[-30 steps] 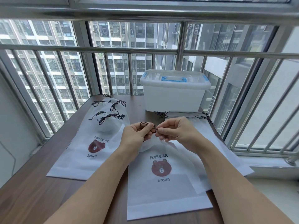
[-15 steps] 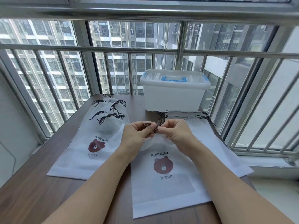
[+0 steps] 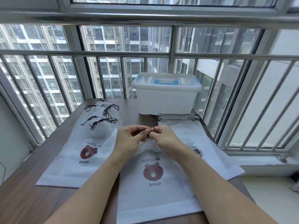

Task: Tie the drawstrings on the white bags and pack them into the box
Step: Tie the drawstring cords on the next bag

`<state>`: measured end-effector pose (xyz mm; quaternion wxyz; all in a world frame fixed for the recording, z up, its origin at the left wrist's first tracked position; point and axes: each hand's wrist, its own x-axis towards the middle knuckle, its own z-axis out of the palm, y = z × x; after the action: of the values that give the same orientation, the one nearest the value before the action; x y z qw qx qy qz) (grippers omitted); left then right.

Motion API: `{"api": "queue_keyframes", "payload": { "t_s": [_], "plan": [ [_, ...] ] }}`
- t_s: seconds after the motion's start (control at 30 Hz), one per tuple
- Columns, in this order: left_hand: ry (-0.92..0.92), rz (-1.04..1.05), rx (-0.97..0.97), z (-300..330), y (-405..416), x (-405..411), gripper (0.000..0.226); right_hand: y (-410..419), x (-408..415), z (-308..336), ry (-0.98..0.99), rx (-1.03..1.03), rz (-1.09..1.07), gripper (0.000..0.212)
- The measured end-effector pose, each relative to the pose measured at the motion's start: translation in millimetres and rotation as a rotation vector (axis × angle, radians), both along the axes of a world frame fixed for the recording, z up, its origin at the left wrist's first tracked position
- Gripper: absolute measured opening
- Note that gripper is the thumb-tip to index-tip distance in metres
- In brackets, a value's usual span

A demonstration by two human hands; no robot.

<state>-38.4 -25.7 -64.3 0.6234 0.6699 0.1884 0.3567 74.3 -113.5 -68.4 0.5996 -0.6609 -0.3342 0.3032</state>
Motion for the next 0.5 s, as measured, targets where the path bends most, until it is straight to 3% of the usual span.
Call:
{"api": "queue_keyframes", "payload": {
  "t_s": [0.1, 0.27, 0.43, 0.5],
  "plan": [
    [-0.016, -0.015, -0.047, 1.2, -1.5, 0.4, 0.013, -4.4, 3.2, 3.6, 0.115, 0.044, 0.032, 0.020],
    [-0.040, 0.002, -0.047, 1.5, 0.7, 1.0, 0.015, -16.0, 12.8, 14.3, 0.483, 0.065, 0.132, 0.030],
    [-0.024, -0.001, -0.006, 0.7, -0.3, 1.2, 0.012, -21.7, 20.4, 17.2, 0.580, 0.051, 0.200, 0.039],
    [-0.022, 0.009, -0.019, 0.2, 0.5, 1.1, 0.009, -21.9, 23.3, 16.0, 0.587, 0.063, 0.176, 0.034]
  ]
}}
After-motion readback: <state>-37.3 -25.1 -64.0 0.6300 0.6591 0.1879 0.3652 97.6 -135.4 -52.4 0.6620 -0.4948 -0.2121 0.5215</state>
